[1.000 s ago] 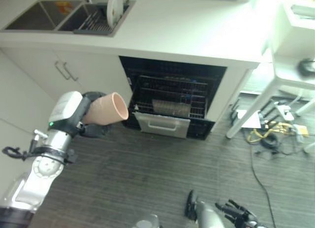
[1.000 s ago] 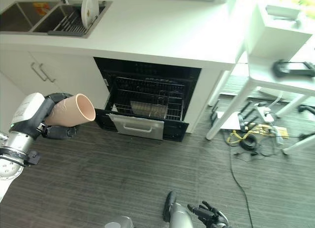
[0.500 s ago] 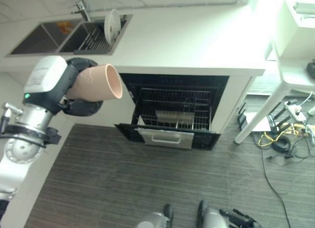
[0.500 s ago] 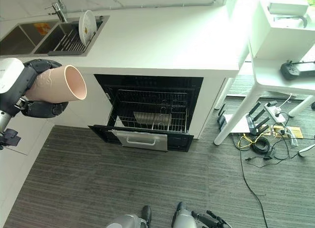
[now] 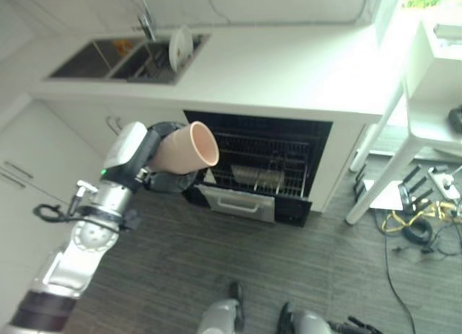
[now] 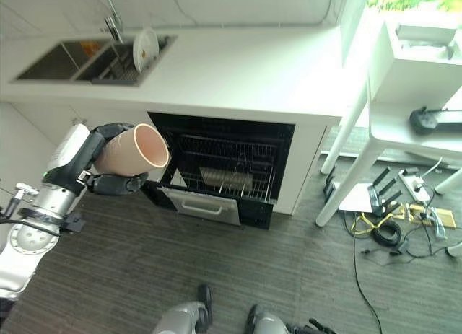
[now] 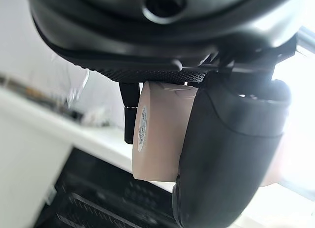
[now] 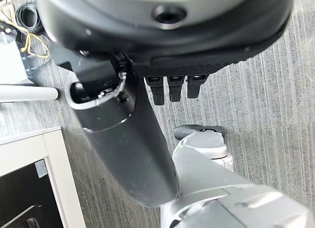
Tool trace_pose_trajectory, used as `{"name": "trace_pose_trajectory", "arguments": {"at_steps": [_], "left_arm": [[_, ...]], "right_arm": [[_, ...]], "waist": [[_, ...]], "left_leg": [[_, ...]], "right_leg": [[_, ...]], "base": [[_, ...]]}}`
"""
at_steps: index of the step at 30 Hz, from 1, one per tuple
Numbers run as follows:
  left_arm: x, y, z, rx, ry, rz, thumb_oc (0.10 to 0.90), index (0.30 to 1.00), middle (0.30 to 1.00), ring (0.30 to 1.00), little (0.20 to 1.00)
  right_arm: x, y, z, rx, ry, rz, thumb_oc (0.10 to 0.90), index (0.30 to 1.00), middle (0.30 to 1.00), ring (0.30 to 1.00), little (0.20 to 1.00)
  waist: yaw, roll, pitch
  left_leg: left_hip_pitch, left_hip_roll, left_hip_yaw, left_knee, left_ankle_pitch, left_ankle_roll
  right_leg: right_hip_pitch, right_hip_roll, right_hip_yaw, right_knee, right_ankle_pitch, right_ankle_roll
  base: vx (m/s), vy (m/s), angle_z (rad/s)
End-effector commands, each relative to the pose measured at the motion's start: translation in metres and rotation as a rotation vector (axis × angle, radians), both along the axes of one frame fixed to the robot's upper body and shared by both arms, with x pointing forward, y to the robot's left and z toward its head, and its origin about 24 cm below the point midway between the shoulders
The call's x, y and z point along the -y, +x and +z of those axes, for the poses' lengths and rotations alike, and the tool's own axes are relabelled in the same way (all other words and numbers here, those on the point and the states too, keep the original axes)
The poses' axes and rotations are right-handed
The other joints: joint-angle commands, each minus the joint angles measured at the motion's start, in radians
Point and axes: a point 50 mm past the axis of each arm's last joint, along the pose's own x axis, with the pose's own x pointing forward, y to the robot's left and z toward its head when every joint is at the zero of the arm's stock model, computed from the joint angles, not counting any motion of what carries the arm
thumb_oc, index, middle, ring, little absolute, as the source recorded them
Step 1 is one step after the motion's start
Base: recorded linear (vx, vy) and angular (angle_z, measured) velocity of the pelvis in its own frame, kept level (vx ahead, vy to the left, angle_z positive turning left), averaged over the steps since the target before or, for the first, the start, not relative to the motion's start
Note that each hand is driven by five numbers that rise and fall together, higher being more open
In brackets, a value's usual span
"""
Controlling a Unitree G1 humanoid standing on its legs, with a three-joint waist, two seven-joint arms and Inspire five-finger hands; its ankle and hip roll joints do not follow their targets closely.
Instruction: Place the dishes in the dishwasher.
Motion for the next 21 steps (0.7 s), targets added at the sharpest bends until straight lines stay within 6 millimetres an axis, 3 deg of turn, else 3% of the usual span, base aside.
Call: {"name": "trace_pose_trajectory", "arguments": {"at_steps": [1, 2, 3, 5, 6, 8, 9, 10, 12, 15, 18, 19, 20, 21], "left_arm": [[-0.002, -0.002, 0.062, 0.266, 0.040, -0.009, 0.400, 0.300, 0.300, 0.300, 0.300], [-0.002, -0.002, 0.062, 0.266, 0.040, -0.009, 0.400, 0.300, 0.300, 0.300, 0.300], [0.003, 0.002, 0.058, 0.250, 0.047, -0.023, 0.400, 0.300, 0.300, 0.300, 0.300], [0.002, 0.002, 0.057, 0.236, 0.060, -0.025, 0.400, 0.300, 0.300, 0.300, 0.300], [0.001, 0.002, 0.057, 0.236, 0.067, -0.022, 0.400, 0.300, 0.300, 0.300, 0.300], [-0.001, 0.002, 0.062, 0.250, 0.081, -0.005, 0.400, 0.300, 0.300, 0.300, 0.300], [-0.002, 0.002, 0.066, 0.269, 0.081, 0.005, 0.400, 0.300, 0.300, 0.300, 0.300], [-0.004, 0.003, 0.069, 0.276, 0.081, 0.012, 0.400, 0.300, 0.300, 0.300, 0.300], [-0.011, 0.002, 0.074, 0.277, 0.083, 0.010, 0.400, 0.300, 0.300, 0.300, 0.300], [-0.005, 0.003, 0.074, 0.278, 0.075, 0.007, 0.400, 0.300, 0.300, 0.300, 0.300], [-0.004, 0.002, 0.079, 0.284, 0.058, 0.007, 0.400, 0.300, 0.300, 0.300, 0.300], [-0.006, -0.001, 0.081, 0.292, 0.044, -0.002, 0.400, 0.300, 0.300, 0.300, 0.300], [-0.007, -0.002, 0.081, 0.297, 0.041, -0.008, 0.400, 0.300, 0.300, 0.300, 0.300], [-0.008, -0.006, 0.080, 0.302, 0.037, -0.009, 0.400, 0.300, 0.300, 0.300, 0.300]], "right_arm": [[0.013, -0.028, -0.001, -0.123, -0.056, 0.004, 0.800, 0.900, 0.900, 0.900, 0.900], [0.013, -0.028, -0.001, -0.123, -0.056, 0.004, 0.800, 0.900, 0.900, 0.900, 0.900], [0.004, -0.040, -0.006, -0.142, -0.040, 0.027, 0.800, 0.900, 0.900, 0.900, 0.900], [-0.003, -0.038, -0.007, -0.110, -0.006, 0.032, 0.800, 0.900, 0.900, 0.900, 0.900], [-0.004, -0.036, -0.007, -0.096, -0.001, 0.040, 0.800, 0.900, 0.900, 0.900, 0.900], [-0.007, -0.027, -0.007, -0.062, 0.005, 0.062, 0.800, 0.900, 0.900, 0.900, 0.900], [-0.008, -0.019, -0.006, -0.042, 0.004, 0.064, 0.800, 0.900, 0.900, 0.900, 0.900], [-0.011, -0.017, -0.006, -0.036, 0.006, 0.073, 0.800, 0.900, 0.900, 0.900, 0.900], [-0.013, -0.017, -0.007, -0.035, 0.017, 0.083, 0.800, 0.900, 0.900, 0.900, 0.900], [-0.006, -0.014, -0.004, -0.019, 0.003, 0.054, 0.800, 0.900, 0.900, 0.900, 0.900], [0.001, -0.009, 0.000, 0.015, -0.011, 0.014, 0.800, 0.900, 0.900, 0.900, 0.900], [0.008, -0.006, 0.004, 0.036, -0.032, -0.008, 0.800, 0.900, 0.900, 0.900, 0.900], [0.012, -0.006, 0.006, 0.047, -0.040, -0.028, 0.800, 0.900, 0.900, 0.900, 0.900], [0.017, -0.006, 0.008, 0.062, -0.051, -0.049, 0.800, 0.900, 0.900, 0.900, 0.900]], "waist": [[-0.005, 0.020, -0.060], [-0.005, 0.020, -0.060], [0.001, 0.016, -0.056], [-0.011, 0.011, -0.041], [-0.014, 0.010, -0.037], [-0.025, 0.006, -0.031], [-0.041, -0.010, -0.025], [-0.055, -0.018, -0.018], [-0.051, -0.032, -0.025], [-0.048, -0.052, -0.045], [-0.044, -0.065, -0.038], [-0.036, -0.065, -0.033], [-0.033, -0.059, -0.037], [-0.036, -0.021, -0.043]], "left_leg": [[0.094, -0.064, 0.024, 0.087, -0.082, 0.028], [0.094, -0.064, 0.024, 0.087, -0.082, 0.028], [0.121, -0.101, 0.006, 0.087, -0.118, 0.071], [0.155, -0.144, -0.033, 0.087, -0.153, 0.115], [0.168, -0.150, -0.041, 0.087, -0.160, 0.118], [0.184, -0.142, -0.043, 0.087, -0.176, 0.106], [0.194, -0.140, -0.037, 0.087, -0.202, 0.100], [0.208, -0.139, -0.038, 0.087, -0.221, 0.102], [0.218, -0.112, -0.004, 0.087, -0.222, 0.090], [0.232, -0.092, 0.003, 0.087, -0.190, 0.054], [0.249, -0.112, -0.001, 0.090, -0.183, 0.048], [0.210, -0.116, -0.024, 0.144, -0.165, 0.040], [0.210, -0.110, -0.028, 0.110, -0.154, 0.038], [0.178, -0.059, -0.048, 0.087, -0.125, 0.011]], "right_leg": [[0.198, -0.051, -0.040, -0.098, -0.038, 0.105], [0.198, -0.051, -0.040, -0.098, -0.038, 0.105], [0.176, -0.063, -0.031, 0.074, -0.039, 0.125], [0.086, -0.069, 0.021, 0.240, 0.022, 0.154], [0.063, -0.071, 0.032, 0.230, 0.038, 0.158], [0.053, -0.076, 0.030, 0.061, 0.073, 0.163], [0.034, -0.112, 0.042, -0.097, 0.149, 0.186], [-0.004, -0.133, 0.075, -0.098, 0.195, 0.203], [-0.004, -0.159, 0.067, -0.098, 0.155, 0.213], [0.039, -0.139, 0.054, -0.098, 0.089, 0.179], [0.060, -0.143, 0.052, -0.098, 0.069, 0.156], [0.067, -0.135, 0.056, -0.098, 0.058, 0.135], [0.066, -0.132, 0.053, -0.098, 0.054, 0.135], [0.068, -0.104, 0.046, -0.098, 0.043, 0.137]], "base": [[0.15, 0.160, -0.37], [0.30, 0.229, -0.29], [0.27, 0.179, -0.30], [0.28, 0.124, 0.01], [0.20, -0.091, 0.05], [0.16, -0.295, 0.02], [0.13, -0.369, 0.05], [0.17, -0.416, 0.00], [0.24, -0.390, 0.21], [0.26, -0.365, 0.33], [0.08, -0.149, 0.28], [0.01, 0.000, 0.17], [0.01, 0.153, -0.15], [0.04, 0.250, -0.16]]}}
